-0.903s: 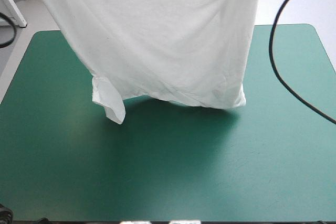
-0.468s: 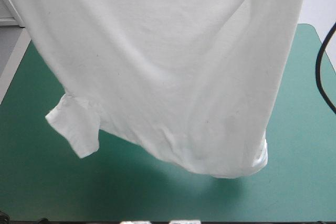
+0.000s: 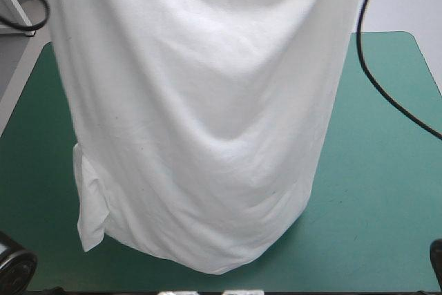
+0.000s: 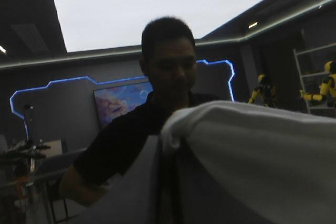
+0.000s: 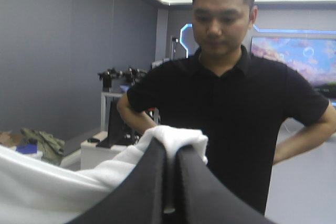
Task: Fold the cloth
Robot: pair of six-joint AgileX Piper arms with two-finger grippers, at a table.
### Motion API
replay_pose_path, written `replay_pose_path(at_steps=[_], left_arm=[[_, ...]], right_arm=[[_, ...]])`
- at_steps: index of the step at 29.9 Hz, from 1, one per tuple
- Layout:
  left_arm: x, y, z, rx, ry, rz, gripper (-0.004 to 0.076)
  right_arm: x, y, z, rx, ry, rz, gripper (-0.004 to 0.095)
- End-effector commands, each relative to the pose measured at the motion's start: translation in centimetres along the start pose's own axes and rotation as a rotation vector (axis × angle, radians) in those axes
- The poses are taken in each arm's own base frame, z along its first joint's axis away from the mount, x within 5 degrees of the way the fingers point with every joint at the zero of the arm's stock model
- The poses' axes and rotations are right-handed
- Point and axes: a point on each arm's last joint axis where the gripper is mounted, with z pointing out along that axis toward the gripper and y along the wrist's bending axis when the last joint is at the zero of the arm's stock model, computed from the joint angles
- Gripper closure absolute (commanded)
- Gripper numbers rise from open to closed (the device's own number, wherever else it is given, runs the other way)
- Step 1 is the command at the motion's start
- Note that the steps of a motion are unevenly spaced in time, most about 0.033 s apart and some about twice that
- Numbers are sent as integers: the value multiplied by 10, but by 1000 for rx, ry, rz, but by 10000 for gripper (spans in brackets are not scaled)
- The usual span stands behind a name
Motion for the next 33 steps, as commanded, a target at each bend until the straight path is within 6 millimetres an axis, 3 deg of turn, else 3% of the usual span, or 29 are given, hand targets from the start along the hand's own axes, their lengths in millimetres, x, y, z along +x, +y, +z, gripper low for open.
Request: replay_pose_path(at_steps=[1,10,17,24,33], left_arm=[[15,0,17,-67,13,36,733],[146,-27,88,-79,497,100,733],[234,-34,121,-61,707,90,733],[339,-17,136,-41,951,-47,733],[438,-17,141,-36,1099,-79,733]], right_arm=[[9,-5,17,31,-17,-4,925],[136,-14,103,101,521,92,925],[217,-16,149,108,711,95,925],[290,-19,181,121,821,82,925],[389,-41,207,170,927,194,925]])
